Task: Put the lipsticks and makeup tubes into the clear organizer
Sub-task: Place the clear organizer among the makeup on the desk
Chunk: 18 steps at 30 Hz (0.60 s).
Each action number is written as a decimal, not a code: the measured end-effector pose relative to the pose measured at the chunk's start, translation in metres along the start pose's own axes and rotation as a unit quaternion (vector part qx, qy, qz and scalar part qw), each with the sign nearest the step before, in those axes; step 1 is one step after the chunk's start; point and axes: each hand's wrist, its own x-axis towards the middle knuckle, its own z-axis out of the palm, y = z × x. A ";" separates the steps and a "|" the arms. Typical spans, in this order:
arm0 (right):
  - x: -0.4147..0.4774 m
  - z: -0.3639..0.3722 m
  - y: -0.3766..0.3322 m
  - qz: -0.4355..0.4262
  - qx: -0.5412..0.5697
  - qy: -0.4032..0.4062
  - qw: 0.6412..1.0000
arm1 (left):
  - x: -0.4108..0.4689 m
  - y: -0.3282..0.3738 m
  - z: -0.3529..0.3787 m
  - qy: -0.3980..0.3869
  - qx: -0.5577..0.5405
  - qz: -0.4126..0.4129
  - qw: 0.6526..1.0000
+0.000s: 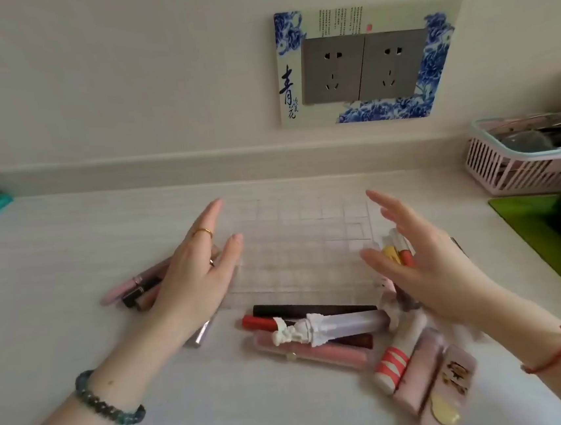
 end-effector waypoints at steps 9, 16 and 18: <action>-0.003 0.023 0.013 0.002 -0.031 -0.019 0.999 | -0.009 -0.022 0.009 -0.021 0.121 0.060 0.991; -0.006 0.027 0.008 0.036 -0.013 -0.018 0.999 | -0.028 -0.016 0.003 0.003 0.161 0.091 0.983; -0.010 0.027 0.007 0.036 -0.034 -0.002 0.999 | -0.029 -0.017 0.003 0.006 0.142 0.090 0.986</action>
